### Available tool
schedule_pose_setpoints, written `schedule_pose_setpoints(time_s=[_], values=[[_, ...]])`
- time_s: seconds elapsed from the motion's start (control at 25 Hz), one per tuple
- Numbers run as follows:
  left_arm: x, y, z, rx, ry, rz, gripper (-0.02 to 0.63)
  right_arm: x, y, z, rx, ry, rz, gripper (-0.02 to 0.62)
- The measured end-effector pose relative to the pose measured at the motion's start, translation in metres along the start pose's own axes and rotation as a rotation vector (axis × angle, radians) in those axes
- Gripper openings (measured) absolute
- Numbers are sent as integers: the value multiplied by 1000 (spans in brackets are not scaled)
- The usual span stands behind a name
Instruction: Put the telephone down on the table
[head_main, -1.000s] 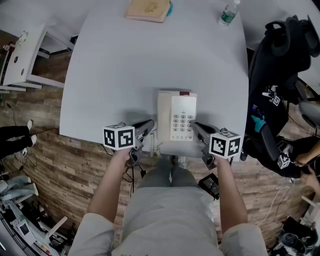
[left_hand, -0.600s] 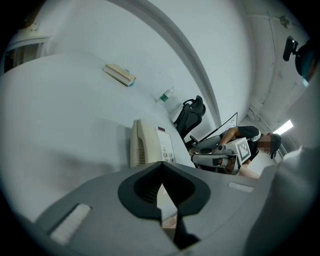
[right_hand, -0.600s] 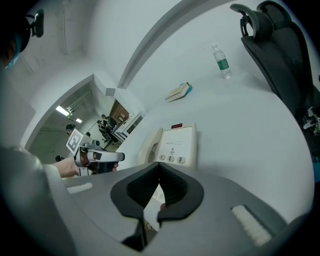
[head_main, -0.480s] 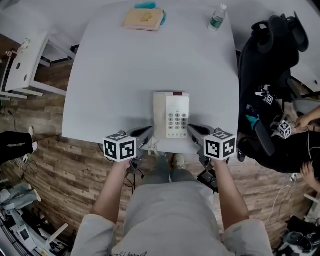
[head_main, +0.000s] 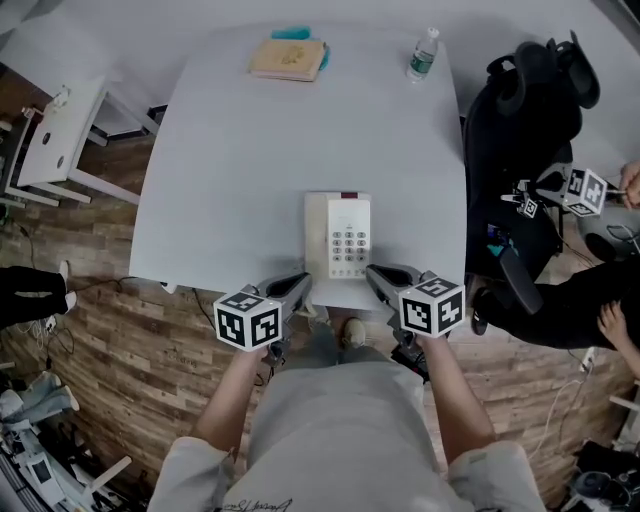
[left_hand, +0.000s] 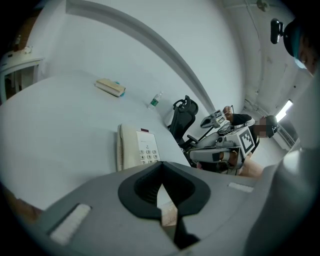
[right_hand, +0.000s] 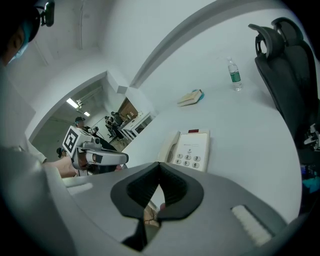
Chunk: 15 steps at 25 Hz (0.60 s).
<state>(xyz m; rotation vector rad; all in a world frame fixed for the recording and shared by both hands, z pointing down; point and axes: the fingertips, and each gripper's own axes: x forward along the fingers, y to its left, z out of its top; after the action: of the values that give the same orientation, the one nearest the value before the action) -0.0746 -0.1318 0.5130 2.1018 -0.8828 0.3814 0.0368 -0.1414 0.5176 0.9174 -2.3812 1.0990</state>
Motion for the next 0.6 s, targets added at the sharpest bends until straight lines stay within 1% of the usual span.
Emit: schedule_pose_setpoints(time_s=[0.24, 0.4, 0.52, 0.6], values=[[-15, -16, -6, 7, -32, 45, 17, -13, 14, -5, -20, -8, 9, 6], [-22, -30, -7, -33, -55, 14, 17, -18, 29, -12, -39, -16, 20, 6], [-27, -36, -7, -15, -54, 27, 17, -21, 40, -19, -49, -9, 29, 6], [-28, -39, -6, -25, -67, 26, 17, -22, 44, -22, -56, 1, 40, 5]])
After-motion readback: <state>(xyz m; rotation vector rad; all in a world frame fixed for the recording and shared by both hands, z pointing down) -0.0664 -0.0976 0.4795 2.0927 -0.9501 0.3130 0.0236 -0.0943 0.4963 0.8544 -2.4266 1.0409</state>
